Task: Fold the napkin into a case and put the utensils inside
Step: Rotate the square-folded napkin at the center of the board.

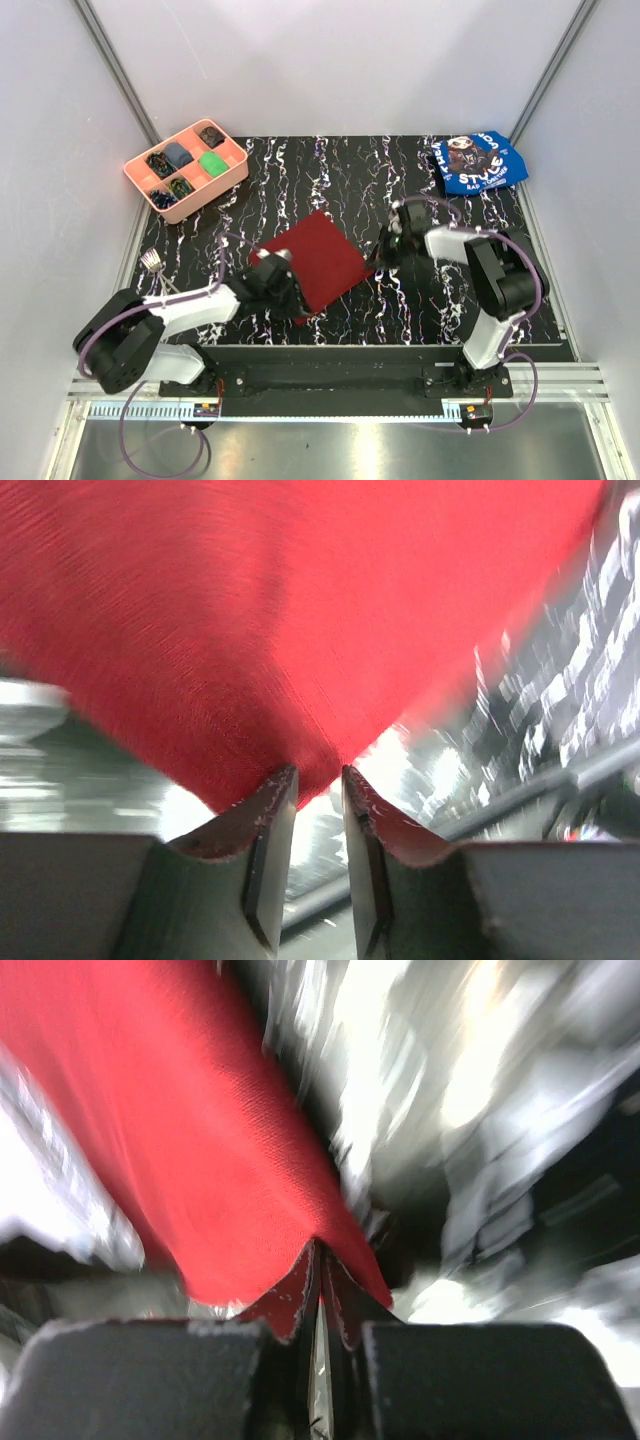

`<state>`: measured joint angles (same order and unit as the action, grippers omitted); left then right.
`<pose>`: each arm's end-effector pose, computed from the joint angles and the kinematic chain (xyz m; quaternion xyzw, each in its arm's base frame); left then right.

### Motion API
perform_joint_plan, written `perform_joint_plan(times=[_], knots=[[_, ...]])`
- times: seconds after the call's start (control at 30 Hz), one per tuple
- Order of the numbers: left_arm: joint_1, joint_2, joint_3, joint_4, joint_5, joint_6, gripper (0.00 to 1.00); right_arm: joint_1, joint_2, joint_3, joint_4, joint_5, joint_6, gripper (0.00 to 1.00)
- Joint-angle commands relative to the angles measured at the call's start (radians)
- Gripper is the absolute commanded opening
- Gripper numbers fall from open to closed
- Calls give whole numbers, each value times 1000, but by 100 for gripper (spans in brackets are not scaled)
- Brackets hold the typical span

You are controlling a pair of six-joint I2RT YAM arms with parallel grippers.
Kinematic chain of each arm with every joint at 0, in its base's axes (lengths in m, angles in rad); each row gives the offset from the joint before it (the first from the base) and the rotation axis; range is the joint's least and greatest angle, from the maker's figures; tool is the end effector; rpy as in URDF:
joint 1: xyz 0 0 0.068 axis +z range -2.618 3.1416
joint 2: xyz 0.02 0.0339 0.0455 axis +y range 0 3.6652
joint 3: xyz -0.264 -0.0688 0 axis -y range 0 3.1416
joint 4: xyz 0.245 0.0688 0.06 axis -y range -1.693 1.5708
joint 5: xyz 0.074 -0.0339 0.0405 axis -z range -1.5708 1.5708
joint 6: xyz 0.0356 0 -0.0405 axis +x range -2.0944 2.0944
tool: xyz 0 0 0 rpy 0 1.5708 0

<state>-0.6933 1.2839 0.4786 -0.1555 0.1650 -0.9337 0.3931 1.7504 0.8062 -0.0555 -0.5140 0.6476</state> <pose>0.1661 -0.1456 0.1422 -0.0894 0.9467 -0.2715 0.1485 0.2854 0.1373 0.1216 0.0467 0.9296 0.3471 0.1151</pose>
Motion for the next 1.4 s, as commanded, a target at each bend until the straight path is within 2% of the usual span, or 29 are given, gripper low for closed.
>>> perform_joint_plan(times=[0.0,0.03,0.1,0.13,0.2,0.3,0.37,0.4,0.47,0.5,0.53,0.6,0.67,0.7,0.8,1.0,1.13,1.23,1.37], knots=[[-159,83,90,-71,-27,-94,34,-114,116,337,-260,256,-275,11],[-204,84,110,-62,-16,-114,37,-117,136,400,-298,284,-311,19],[-242,115,177,-9,26,-125,48,-115,179,581,-400,299,-364,23],[-259,155,214,10,80,-120,48,-115,182,634,-444,289,-371,24],[-270,167,333,-12,102,-84,51,-115,126,671,-501,275,-320,25],[-249,132,437,-105,65,-7,52,-85,-6,564,-491,237,-246,32],[-178,114,480,-168,51,47,52,-44,-66,484,-466,221,-203,37],[-107,109,479,-211,53,99,51,16,-116,402,-452,220,-186,37],[-30,104,463,-233,63,156,44,73,-179,284,-408,230,-113,38],[48,109,459,-245,71,214,41,134,-198,242,-373,229,-80,38],[82,127,454,-248,76,243,36,160,-215,199,-280,224,-48,38],[158,162,460,-274,102,330,29,203,-232,110,-186,215,41,32],[175,221,486,-317,29,380,23,245,-207,73,-90,229,93,26],[184,238,489,-322,-32,419,21,259,-194,71,-75,238,101,18],[193,291,485,-339,-126,435,18,279,-129,64,-60,288,106,1],[181,357,414,-328,-192,342,15,257,-5,85,-87,426,24,0],[152,348,327,-236,-72,274,17,173,70,166,-132,447,-97,0],[88,341,299,-185,-9,205,17,124,124,267,-165,442,-198,0],[-62,354,305,-99,57,58,18,66,207,457,-245,433,-325,0]])
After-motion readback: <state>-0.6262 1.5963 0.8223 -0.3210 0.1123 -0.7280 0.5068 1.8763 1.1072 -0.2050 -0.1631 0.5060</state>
